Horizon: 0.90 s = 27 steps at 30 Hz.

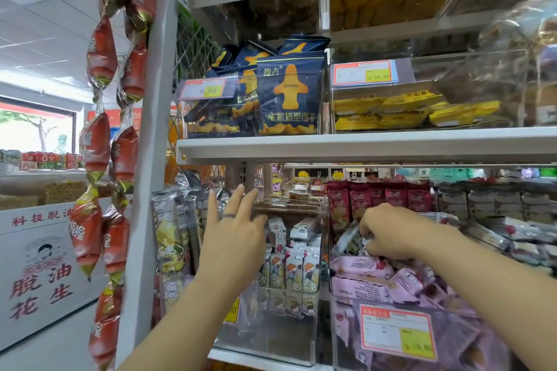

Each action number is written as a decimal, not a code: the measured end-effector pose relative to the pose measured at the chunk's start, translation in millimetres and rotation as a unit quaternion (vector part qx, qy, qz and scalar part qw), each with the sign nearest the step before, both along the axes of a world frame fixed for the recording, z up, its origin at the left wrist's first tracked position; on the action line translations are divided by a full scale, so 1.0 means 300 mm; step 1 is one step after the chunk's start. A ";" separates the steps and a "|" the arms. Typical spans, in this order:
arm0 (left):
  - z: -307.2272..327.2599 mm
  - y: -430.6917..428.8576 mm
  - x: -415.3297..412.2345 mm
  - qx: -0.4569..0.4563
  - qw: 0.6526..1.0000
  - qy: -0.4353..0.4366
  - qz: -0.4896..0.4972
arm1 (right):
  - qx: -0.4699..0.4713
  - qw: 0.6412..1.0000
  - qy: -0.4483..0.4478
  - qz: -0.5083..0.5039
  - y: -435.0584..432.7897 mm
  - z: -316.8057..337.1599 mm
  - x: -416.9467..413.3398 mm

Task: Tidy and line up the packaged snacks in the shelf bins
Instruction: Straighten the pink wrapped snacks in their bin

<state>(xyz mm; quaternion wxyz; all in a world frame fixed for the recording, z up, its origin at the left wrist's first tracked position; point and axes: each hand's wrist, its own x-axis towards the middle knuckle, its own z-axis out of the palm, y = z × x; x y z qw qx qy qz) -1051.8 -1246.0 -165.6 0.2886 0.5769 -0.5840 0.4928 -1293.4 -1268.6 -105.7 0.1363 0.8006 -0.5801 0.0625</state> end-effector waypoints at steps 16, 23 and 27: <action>0.016 0.023 0.002 -0.015 0.994 0.000 -0.108 | -0.166 0.953 -0.152 0.203 0.072 0.045 0.014; 0.040 0.027 0.086 -0.026 0.995 -0.014 -0.097 | -0.152 0.946 -0.104 0.269 -0.036 0.091 0.237; 0.032 0.009 0.142 -0.027 0.995 -0.021 -0.092 | -0.111 0.958 -0.082 0.250 -0.130 0.082 0.350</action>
